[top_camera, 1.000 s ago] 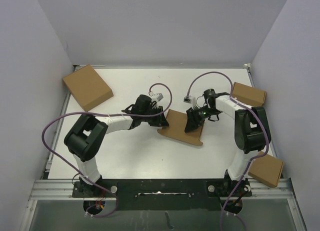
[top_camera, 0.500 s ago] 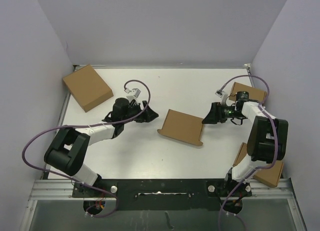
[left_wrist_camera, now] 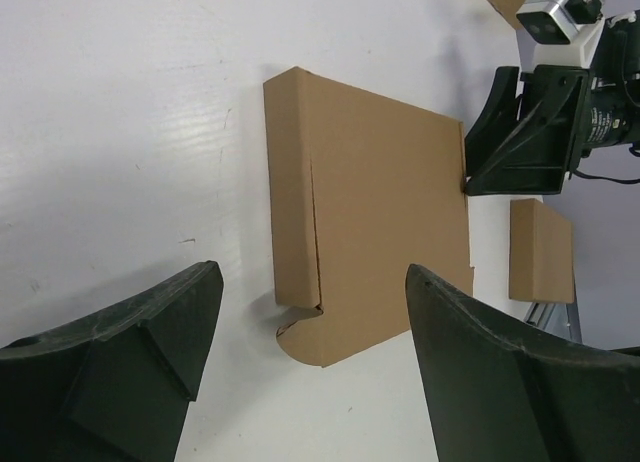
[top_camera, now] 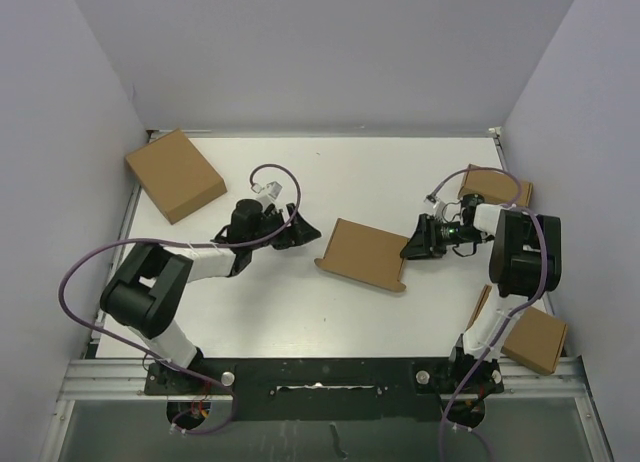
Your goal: Fold the paper box
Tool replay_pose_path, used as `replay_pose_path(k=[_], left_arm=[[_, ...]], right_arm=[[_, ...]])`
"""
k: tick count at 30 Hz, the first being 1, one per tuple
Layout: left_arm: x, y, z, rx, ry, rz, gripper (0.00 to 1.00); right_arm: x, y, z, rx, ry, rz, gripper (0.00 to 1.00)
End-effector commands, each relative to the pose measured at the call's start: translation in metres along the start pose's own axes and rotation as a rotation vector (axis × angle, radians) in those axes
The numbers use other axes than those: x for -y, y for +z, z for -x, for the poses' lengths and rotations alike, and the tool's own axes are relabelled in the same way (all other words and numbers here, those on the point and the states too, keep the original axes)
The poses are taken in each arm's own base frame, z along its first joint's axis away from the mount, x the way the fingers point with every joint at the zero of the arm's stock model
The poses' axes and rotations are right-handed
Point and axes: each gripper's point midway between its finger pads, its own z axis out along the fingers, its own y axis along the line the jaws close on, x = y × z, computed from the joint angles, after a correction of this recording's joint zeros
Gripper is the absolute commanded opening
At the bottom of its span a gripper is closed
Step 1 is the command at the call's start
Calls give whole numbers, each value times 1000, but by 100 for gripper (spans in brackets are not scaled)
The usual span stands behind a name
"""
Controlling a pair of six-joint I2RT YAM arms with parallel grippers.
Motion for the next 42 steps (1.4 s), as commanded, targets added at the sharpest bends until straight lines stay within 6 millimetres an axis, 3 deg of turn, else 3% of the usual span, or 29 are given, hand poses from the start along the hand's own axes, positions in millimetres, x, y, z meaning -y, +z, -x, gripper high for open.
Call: replay_pose_path(k=[1,6,12,21,28,36,42], left_arm=[[5,10,-4,-1,-63,-23,74],[-1,17,-15,-26,-155,-5,78],[0,23,-21,-41,-232,-40,83],[6,31,-37,-79,-290,-52,87],[7,14,-47,-67,-306,-38,89],[34,22,-55,-59,-339,-118,89],[43,33,-66,-74,-377,-120,86]], right_arm=[[-7,0,16,35,-3,33,42],[0,1,16,43,56,62,26],[9,-2,15,54,118,94,16],[17,-5,14,68,157,95,13],[23,-5,13,66,181,92,12],[24,-5,12,65,184,89,12],[24,-5,12,66,187,91,12]])
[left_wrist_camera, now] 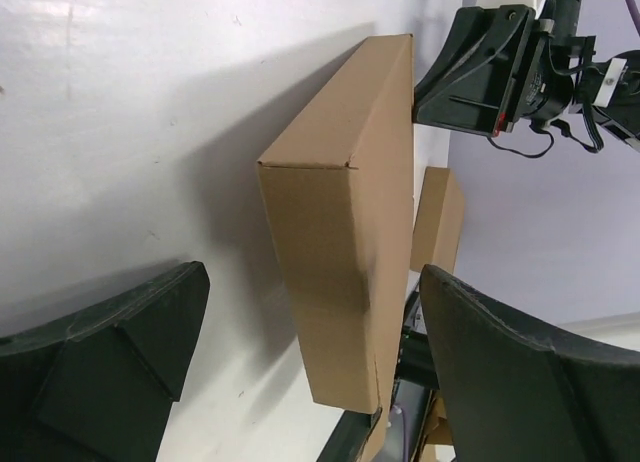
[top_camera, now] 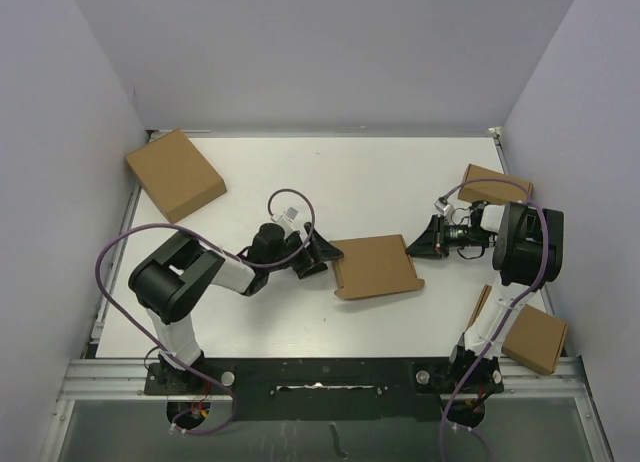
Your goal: Fold the paper box
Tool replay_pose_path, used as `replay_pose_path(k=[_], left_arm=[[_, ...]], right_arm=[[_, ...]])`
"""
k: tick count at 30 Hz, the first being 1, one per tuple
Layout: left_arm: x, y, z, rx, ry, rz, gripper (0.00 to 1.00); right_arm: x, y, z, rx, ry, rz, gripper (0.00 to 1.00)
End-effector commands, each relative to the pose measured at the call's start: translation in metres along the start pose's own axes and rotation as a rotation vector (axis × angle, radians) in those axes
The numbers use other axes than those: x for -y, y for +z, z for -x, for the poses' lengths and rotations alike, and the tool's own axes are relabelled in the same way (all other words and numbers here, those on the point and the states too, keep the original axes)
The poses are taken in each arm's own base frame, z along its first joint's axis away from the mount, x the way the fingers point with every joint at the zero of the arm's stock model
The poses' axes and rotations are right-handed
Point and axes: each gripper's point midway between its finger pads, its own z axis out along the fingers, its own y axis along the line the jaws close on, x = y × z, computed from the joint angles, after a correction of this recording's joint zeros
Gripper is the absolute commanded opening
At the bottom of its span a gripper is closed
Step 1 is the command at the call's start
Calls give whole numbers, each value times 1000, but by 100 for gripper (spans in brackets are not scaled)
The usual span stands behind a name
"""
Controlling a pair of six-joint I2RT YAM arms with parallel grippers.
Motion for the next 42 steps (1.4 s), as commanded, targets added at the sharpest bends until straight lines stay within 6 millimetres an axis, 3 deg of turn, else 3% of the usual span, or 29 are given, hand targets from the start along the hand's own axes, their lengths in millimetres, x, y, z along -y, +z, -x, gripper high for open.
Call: replay_pose_path(k=[1,6,10,14,16,24,30,33,37,40,42], left_arm=[[19,13,4,45,-22,-59,83],[20,19,0,68,-75,-41,60],[25,22,-2,88,-101,-36,55],[29,21,1,109,-145,-50,35],[30,19,3,121,-161,-57,31],[44,11,15,148,-209,-99,27],[52,-4,37,171,-291,-113,26],[56,-9,46,158,-352,-85,27],[58,-17,60,150,-439,-53,27],[59,-22,68,139,-515,-39,27],[61,-25,73,128,-553,-35,27]], right_arm=[[17,-1,7,5,-35,-59,12],[16,-1,7,6,-34,-54,12],[15,-1,8,6,-38,-51,13],[10,-2,10,12,-56,-42,13],[6,-4,13,18,-77,-38,15],[-31,-25,34,74,-258,-17,43],[-100,-47,42,119,-625,20,65],[-134,-43,36,87,-875,3,75],[-175,-25,20,41,-1314,-14,99],[-188,-15,6,63,-1688,41,98],[-190,-4,8,43,-1784,45,98]])
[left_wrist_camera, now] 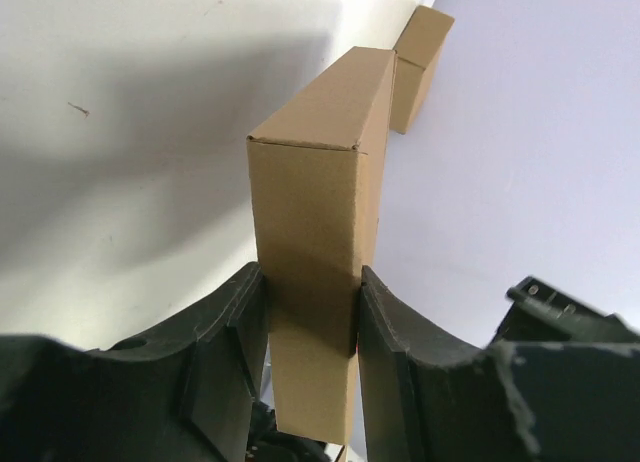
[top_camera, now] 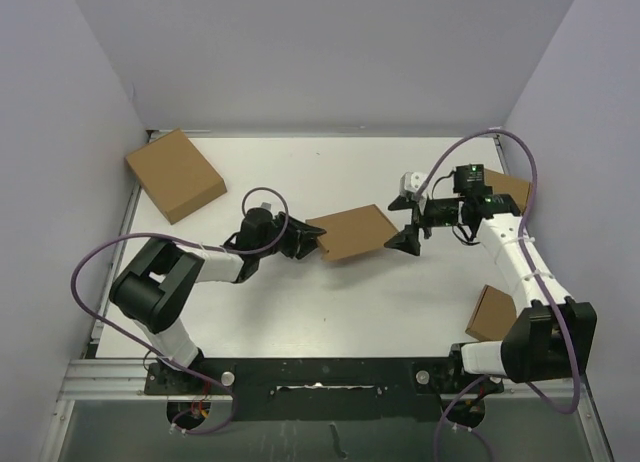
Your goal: Fold the paper box
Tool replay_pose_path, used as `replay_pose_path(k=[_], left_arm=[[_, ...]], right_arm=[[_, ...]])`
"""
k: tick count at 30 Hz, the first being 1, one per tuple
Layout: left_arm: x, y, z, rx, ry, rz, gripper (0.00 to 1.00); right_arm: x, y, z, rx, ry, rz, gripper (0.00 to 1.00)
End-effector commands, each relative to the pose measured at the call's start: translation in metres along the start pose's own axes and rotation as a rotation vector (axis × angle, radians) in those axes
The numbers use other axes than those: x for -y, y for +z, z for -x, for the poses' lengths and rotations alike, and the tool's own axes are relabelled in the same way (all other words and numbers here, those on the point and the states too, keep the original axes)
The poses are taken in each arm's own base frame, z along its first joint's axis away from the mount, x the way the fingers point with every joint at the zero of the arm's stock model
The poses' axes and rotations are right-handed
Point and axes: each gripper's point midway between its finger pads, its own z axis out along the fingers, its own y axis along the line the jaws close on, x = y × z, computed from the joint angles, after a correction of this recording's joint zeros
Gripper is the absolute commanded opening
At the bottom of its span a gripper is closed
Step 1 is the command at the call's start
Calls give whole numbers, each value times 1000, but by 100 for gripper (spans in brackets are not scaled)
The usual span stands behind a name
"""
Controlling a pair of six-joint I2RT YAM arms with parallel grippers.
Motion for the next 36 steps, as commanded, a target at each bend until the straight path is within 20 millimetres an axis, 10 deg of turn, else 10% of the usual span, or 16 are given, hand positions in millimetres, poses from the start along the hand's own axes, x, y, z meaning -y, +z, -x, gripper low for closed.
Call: replay_pose_path(k=[1,15,36], left_arm=[[49,-15,0,-52,-92,-72,27],[68,-22,7,-69,-144,-93,28],[72,-20,10,-85,-170,-130,38]], right_arm=[[8,16,0,-18,-386,21,98],[11,89,-37,-286,-699,3,98],[30,111,-49,-356,-846,-156,44]])
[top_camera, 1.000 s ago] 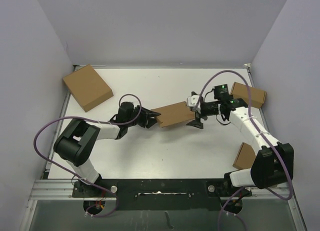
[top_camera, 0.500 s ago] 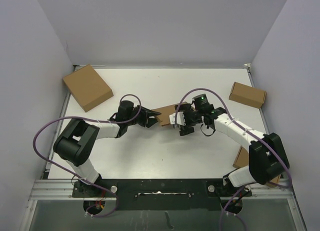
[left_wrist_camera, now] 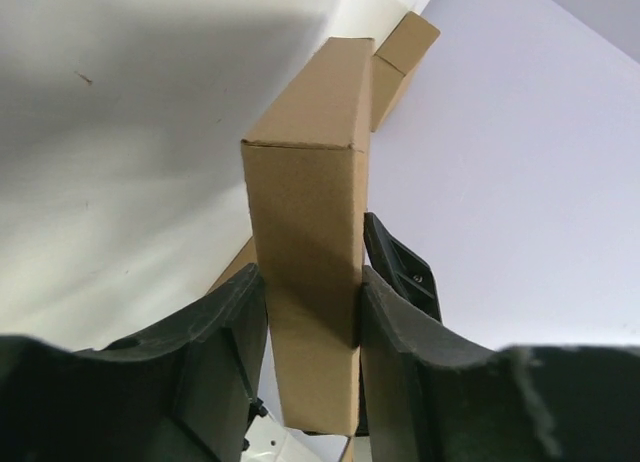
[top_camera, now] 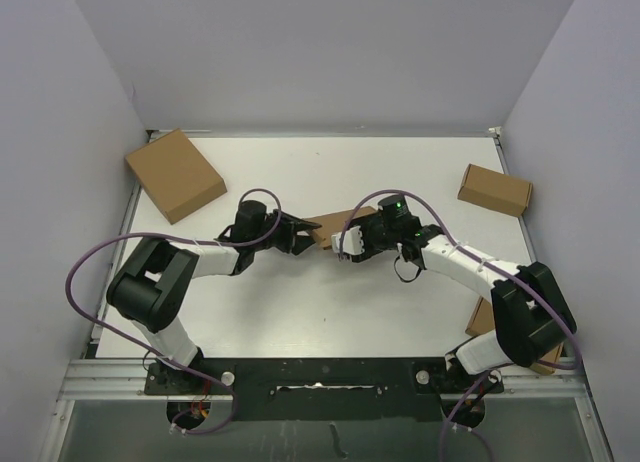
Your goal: Fold the paper box
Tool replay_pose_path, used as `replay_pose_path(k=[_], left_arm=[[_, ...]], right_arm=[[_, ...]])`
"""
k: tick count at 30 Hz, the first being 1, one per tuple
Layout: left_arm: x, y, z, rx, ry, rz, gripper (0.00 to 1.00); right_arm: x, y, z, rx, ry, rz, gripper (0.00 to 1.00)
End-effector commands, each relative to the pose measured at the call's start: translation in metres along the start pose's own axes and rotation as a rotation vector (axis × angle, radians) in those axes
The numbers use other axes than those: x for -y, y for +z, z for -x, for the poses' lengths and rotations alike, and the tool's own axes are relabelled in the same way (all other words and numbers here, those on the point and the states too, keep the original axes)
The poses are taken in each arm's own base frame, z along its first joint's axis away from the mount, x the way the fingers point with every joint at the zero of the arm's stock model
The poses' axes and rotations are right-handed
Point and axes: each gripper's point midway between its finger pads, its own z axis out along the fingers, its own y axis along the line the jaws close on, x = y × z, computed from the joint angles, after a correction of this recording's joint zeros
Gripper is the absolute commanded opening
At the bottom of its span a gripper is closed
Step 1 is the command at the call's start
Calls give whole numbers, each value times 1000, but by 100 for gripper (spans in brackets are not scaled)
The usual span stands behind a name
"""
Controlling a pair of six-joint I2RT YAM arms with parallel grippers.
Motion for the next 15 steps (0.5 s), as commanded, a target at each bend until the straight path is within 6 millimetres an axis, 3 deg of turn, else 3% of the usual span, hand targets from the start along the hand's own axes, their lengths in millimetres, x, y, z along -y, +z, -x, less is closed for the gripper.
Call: replay_pose_path(k=[1,11,12,15], left_arm=[[56,-15,-17,-54,55,-176,42],[74,-36,-18,-11,118,-241,85],[78,-42,-18,5,131,-251,96],[88,-62,-14,67,190,-267,98]], right_arm=[[24,-3,5,-2,-34,-88,42],[47,-16,14,62,168,-122,32],[52,-19,13,74,221,-130,31],[64,-29,12,121,343,-140,28]])
